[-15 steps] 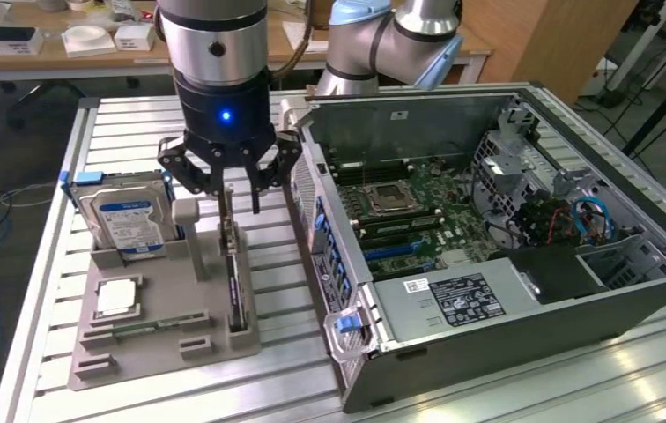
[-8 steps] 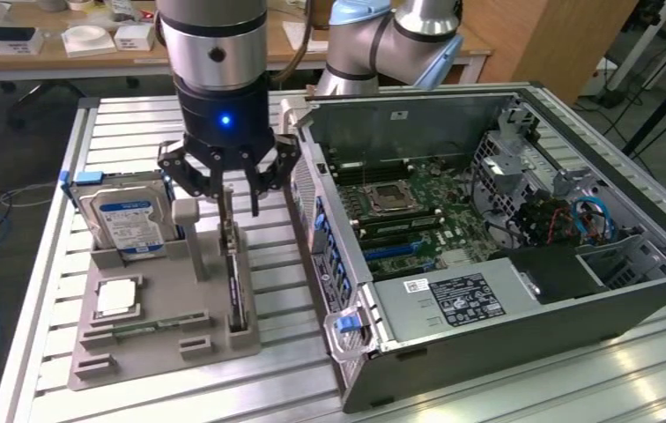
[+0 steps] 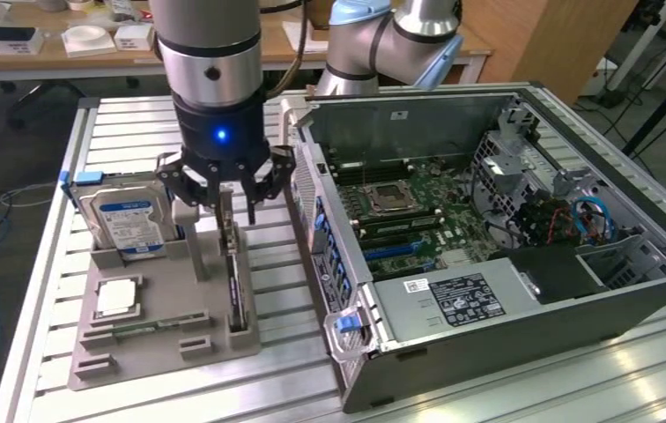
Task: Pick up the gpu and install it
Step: 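Pick up the gpu and move the gpu toward the slot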
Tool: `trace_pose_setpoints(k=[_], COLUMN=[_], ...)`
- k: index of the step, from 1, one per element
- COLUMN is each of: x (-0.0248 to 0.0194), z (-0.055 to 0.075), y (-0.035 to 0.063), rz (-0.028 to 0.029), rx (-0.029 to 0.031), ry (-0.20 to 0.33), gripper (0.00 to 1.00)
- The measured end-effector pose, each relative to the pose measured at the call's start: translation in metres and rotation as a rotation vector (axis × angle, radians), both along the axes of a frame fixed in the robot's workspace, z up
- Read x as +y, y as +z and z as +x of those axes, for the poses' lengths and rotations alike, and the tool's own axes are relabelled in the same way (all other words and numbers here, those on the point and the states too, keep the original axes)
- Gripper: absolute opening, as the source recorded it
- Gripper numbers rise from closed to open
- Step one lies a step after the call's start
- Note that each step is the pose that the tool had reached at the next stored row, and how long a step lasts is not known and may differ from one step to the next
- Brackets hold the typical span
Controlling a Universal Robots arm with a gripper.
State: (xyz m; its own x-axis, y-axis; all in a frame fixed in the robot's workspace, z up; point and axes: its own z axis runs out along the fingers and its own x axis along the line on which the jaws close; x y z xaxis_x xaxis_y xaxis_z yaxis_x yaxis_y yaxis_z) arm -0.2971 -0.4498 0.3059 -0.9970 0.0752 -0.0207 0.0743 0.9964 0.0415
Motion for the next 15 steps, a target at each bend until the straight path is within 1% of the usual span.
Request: trace_pose_setpoints(k=[7, 9, 11, 15], x=[-0.0005, -0.0016, -0.0040, -0.0121], z=[-0.003, -0.004, -0.006, -0.007], y=[-0.0127, -0.0163, -0.0199, -0.0273], rz=[0.0000, -0.0001, 0.0000, -0.0001], rx=[0.0001, 0.0002, 0.0001, 0.0001], ry=[0.000, 0.000, 0.000, 0.000], gripper=[0.42, 0.42, 0.42, 0.42])
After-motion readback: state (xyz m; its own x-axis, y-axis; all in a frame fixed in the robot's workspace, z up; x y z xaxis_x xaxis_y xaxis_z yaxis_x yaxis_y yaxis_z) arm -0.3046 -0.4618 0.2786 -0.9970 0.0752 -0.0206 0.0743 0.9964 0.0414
